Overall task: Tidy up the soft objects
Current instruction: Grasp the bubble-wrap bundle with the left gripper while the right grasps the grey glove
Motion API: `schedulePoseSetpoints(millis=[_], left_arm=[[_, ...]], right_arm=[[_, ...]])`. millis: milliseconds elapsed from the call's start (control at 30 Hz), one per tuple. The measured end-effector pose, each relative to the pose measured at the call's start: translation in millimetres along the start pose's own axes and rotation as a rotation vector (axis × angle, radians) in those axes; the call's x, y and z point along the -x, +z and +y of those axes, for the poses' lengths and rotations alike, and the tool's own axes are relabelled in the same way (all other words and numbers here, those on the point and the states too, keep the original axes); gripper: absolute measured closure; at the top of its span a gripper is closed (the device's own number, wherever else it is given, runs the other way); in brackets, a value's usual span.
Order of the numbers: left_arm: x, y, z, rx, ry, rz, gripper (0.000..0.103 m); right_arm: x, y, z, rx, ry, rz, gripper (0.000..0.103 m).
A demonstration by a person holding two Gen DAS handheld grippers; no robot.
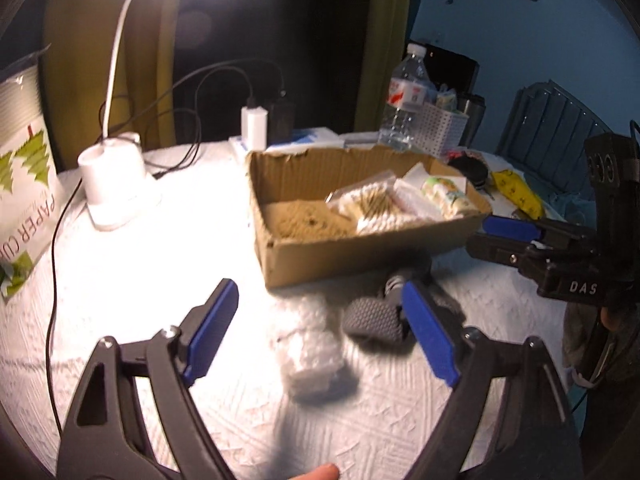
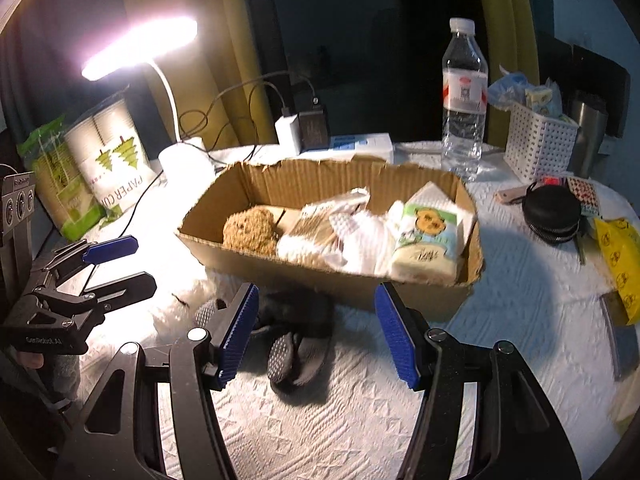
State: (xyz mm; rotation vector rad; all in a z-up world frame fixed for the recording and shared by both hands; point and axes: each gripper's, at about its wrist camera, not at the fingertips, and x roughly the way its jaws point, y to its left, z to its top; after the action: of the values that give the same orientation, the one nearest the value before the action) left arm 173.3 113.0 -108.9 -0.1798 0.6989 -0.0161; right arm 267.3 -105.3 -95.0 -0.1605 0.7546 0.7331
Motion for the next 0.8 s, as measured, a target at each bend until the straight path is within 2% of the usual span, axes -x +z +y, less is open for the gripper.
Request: schedulePoseSetpoints(millis=[333,467,800], left_arm=[[-24,-15,13,0.035,0.050,0.094,0.018],[-32,-18,16,0.040,0.057,0.117,0.018],[-49,-26,24,0.059,0.060,0.176,0.018]], right_arm=[[-28,-12,14,-0.004,0.049,0.064,0.039],[-43,-13,16,-0.015,0.066,0.096,0.032],[-72,-7,17,-0.088,0.097,0.156,0.029]])
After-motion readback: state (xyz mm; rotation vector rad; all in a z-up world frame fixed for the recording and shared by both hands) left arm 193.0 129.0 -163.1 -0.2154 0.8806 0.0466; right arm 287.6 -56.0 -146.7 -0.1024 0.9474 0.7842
